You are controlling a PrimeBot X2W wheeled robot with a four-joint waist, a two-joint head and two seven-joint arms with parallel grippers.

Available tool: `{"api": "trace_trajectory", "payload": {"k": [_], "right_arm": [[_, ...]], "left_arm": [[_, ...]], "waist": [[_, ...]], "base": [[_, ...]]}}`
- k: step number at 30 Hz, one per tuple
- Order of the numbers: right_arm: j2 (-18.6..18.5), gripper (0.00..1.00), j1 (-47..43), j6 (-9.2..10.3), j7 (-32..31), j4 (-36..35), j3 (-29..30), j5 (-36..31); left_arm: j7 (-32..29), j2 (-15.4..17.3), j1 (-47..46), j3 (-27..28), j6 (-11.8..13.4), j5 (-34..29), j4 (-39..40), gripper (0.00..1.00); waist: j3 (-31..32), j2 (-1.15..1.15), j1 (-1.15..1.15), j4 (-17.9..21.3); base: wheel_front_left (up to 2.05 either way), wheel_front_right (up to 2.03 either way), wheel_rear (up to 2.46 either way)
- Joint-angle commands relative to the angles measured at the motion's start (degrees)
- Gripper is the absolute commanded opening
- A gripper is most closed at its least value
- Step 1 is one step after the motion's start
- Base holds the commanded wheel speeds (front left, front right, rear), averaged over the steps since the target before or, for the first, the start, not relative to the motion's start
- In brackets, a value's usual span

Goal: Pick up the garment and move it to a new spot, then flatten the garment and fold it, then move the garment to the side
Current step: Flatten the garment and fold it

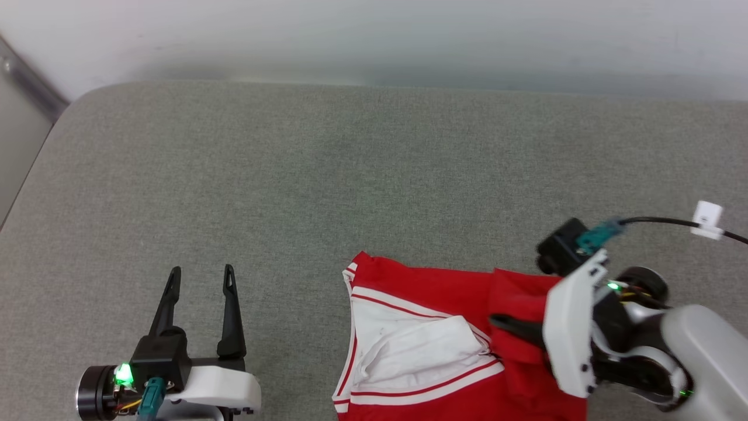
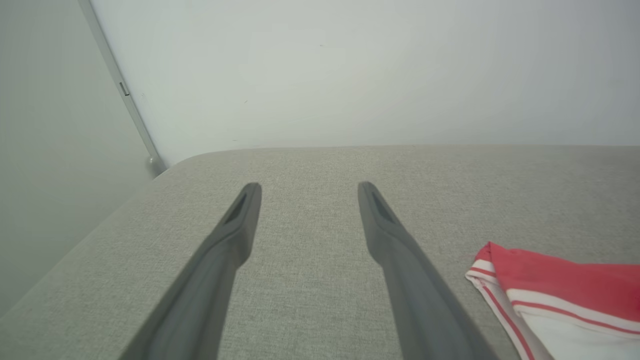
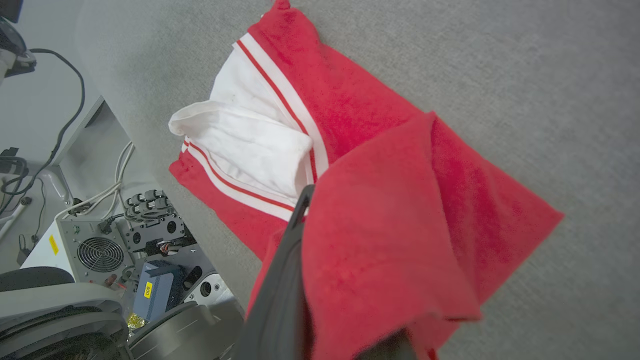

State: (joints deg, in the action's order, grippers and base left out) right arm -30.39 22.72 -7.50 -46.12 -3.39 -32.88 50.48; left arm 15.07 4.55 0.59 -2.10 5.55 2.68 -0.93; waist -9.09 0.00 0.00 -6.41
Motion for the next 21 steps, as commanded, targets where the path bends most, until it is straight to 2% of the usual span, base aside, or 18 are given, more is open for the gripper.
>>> {"api": "trace_trajectory", "payload": {"k": [1,11,17,18,19,20,21], "right_arm": [[1.2,0.0,1.7,0.02,0.4,0.9,-1.3,-0.3],[7.7,0.0,12.8,0.01,5.5,14.0,-16.3,-4.4],[8.9,0.0,15.0,0.02,9.2,20.7,-22.2,-4.3],[8.9,0.06,15.3,0.03,10.2,21.4,-22.6,-4.3],[8.9,0.71,15.7,0.03,11.0,21.8,-23.1,-4.2],[8.7,1.0,16.2,0.02,11.9,21.7,-23.7,-4.1],[8.2,1.0,16.5,0.03,13.1,21.4,-23.9,-4.1]], "left_arm": [[0.1,-0.3,-1.0,0.0,-0.2,-0.3,0.0,1.0],[0.1,-1.0,-3.4,-0.6,-0.8,-0.2,-0.2,1.0],[0.1,-1.3,-3.9,-0.7,-0.5,0.0,-0.3,1.0],[0.1,-1.3,-3.7,-0.6,-0.5,0.0,-0.4,1.0],[0.1,-1.4,-3.5,-0.5,-0.5,0.0,-0.5,1.0],[0.1,-1.4,-3.2,-0.4,-0.4,0.0,-0.6,1.0],[0.1,-1.4,-2.8,-0.4,-0.5,-0.1,-0.7,1.0]], "waist": [[-0.5,0.0,0.0,-0.2],[-4.0,0.0,0.0,-1.6],[-4.6,0.0,0.0,-1.8],[-4.5,0.0,0.0,-1.7],[-4.2,0.0,0.0,-1.5],[-3.8,0.0,0.0,-1.4],[-3.4,0.0,0.0,-1.2]], "base": [[0.0,0.0,0.0],[0.0,0.0,0.0],[0.0,0.0,0.0],[0.0,0.0,0.0],[0.0,0.0,0.0],[0.0,0.0,0.0],[0.0,0.0,0.0]]}}
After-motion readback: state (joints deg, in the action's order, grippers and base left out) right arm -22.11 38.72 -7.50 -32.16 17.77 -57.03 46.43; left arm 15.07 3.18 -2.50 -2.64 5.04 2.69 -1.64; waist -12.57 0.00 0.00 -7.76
